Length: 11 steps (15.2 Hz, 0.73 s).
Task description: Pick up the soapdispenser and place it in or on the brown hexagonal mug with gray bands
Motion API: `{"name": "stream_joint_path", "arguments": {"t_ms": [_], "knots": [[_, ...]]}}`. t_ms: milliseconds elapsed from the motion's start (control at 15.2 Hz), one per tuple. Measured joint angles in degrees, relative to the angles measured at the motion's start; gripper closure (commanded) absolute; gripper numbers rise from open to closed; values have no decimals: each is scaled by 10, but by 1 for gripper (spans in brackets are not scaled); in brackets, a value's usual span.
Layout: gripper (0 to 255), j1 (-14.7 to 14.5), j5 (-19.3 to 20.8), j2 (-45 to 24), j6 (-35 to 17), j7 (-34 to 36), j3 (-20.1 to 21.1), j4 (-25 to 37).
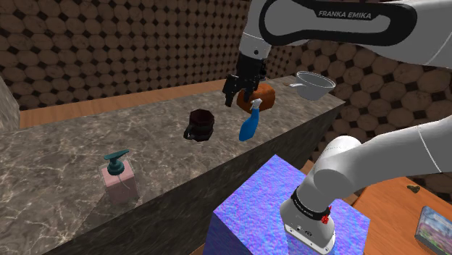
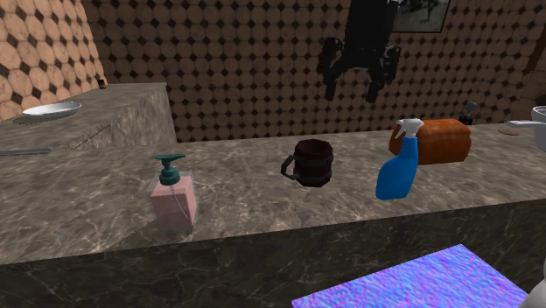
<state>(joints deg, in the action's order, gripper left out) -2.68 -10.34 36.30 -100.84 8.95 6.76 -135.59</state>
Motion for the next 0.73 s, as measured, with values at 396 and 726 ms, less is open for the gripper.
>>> {"name": "stream_joint_path", "arguments": {"t_ms": [396,726], "knots": [[0,-23,-21,-90,-49,57,63,43],[0,-36,-18,-180,-83,104,110,100]]}}
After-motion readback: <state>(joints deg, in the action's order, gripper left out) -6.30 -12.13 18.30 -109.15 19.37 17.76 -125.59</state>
